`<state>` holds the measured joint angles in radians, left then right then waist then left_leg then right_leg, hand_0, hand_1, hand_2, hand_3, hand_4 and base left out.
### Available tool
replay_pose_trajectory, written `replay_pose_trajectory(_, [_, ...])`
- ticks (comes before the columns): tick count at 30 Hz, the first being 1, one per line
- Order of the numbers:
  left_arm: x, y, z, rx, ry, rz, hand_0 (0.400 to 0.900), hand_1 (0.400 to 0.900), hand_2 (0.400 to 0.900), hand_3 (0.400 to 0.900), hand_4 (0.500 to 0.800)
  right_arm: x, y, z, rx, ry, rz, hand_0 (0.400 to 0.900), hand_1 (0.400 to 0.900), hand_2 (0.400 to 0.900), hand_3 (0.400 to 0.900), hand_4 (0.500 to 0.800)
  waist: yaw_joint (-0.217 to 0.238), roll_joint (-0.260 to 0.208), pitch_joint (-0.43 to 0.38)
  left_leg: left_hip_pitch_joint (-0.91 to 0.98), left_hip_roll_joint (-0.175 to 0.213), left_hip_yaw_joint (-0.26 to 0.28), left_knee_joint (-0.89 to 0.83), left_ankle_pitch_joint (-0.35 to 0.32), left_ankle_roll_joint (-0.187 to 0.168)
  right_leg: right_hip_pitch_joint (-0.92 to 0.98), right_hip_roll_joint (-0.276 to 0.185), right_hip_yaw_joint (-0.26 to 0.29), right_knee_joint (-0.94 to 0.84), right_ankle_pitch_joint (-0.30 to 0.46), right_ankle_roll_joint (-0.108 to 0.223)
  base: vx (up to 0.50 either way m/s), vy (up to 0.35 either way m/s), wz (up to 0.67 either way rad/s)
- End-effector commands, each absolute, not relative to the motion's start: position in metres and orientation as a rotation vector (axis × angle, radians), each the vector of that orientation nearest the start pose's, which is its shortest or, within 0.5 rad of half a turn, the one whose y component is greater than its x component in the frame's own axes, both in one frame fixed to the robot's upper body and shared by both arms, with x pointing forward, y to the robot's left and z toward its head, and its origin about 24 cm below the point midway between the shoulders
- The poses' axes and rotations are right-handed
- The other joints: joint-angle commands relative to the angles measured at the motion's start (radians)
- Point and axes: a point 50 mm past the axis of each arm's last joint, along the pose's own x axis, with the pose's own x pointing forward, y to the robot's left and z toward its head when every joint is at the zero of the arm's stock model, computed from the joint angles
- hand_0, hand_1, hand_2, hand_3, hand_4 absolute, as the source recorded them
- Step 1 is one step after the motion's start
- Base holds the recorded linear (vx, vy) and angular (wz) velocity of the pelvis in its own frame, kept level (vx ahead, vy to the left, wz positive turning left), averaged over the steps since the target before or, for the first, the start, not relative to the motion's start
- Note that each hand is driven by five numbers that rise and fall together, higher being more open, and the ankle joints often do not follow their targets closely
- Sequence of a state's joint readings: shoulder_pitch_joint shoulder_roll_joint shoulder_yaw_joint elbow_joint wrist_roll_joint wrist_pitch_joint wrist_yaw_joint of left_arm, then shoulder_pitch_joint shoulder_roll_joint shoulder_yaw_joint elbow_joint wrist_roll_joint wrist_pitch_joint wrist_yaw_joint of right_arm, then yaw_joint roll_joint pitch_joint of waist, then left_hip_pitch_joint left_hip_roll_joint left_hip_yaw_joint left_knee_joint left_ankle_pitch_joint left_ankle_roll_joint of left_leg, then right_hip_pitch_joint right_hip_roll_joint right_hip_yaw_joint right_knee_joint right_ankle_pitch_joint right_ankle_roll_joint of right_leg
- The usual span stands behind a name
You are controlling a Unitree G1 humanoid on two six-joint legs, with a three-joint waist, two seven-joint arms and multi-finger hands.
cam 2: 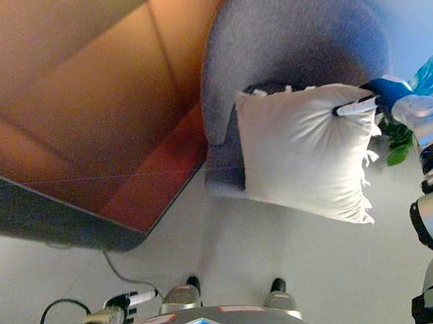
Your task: Pick up the pillow and put it on the sofa.
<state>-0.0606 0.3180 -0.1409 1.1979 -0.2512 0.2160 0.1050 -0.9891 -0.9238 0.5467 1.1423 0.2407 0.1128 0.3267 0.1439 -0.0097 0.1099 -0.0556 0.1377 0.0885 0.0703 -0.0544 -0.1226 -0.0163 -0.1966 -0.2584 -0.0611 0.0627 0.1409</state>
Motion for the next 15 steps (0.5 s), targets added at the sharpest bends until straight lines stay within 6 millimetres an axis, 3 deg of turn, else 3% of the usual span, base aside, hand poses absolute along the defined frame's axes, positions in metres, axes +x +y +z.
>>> replay_pose_trajectory(1, [0.119,0.283,-0.14,0.291,1.294,0.351,0.9,0.9,0.9,0.9,0.8,0.37,-0.353,0.288,-0.789,0.136,-0.386,0.9,0.9,0.9,0.9,0.8,0.069,0.006,0.04,-0.052,0.032,-0.062,-0.031,0.073,0.003,-0.066,-0.023,0.015,0.073,-0.018,0.003,-0.14,-0.092,0.01])
replay_pose_trajectory(4, [0.124,0.281,-0.138,0.282,1.279,0.355,0.9,0.9,0.9,0.9,0.8,0.365,-0.36,0.294,-0.808,0.216,-0.432,0.9,0.9,0.9,0.9,0.8,0.079,0.019,0.065,-0.083,0.04,-0.08,-0.042,0.093,-0.005,-0.092,-0.015,0.009,0.073,-0.017,-0.003,-0.1,-0.089,0.06])
replay_pose_trajectory(15, [0.13,0.291,-0.131,0.284,1.252,0.364,0.9,0.9,0.9,0.9,0.8,0.354,-0.371,0.319,-0.915,0.24,-0.519,0.9,0.9,0.9,0.9,0.8,0.082,0.03,0.096,-0.116,0.055,-0.089,-0.068,0.121,-0.014,-0.131,-0.005,-0.005,0.082,-0.024,-0.011,-0.04,-0.037,-0.01])
